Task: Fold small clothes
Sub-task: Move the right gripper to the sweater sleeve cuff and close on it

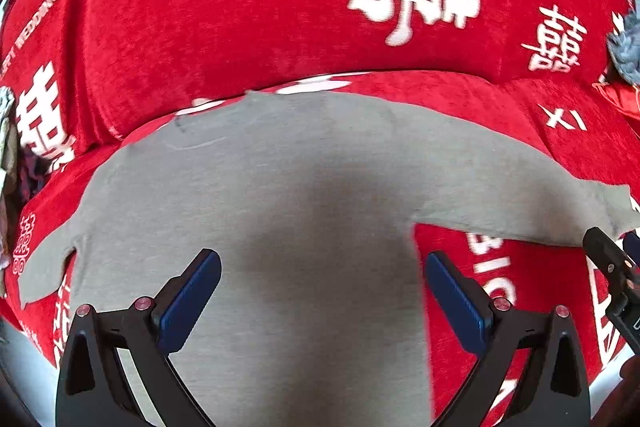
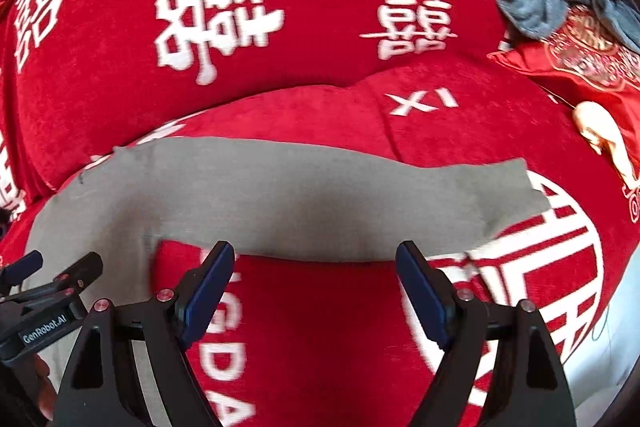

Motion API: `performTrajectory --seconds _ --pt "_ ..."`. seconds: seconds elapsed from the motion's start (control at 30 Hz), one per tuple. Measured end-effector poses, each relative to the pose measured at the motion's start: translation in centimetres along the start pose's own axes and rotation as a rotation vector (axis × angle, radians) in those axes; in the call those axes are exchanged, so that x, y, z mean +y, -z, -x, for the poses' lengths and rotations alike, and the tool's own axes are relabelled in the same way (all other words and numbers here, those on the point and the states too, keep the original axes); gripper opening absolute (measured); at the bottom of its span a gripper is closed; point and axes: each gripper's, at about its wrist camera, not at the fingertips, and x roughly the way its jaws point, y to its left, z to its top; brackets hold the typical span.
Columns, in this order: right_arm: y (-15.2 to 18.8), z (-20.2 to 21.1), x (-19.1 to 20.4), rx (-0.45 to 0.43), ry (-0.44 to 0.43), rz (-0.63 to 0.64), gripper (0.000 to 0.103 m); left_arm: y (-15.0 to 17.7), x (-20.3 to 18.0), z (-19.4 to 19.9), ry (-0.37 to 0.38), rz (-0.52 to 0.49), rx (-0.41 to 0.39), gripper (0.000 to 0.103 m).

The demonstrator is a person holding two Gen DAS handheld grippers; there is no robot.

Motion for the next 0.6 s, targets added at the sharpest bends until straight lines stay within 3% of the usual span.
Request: performTrajectory --seconds 0.27,0.6 --pt "0.3 -1.2 -5.8 0.011 0.077 -0.042 0.085 -0.8 -5.5 -1.5 0.018 -0.065 0.022 0.102" --pt "1.6 -3.6 -15.3 0.04 0.126 -0.23 0.084 -1.3 -9.6 -2.9 0.027 -0.124 0.029 0.102"
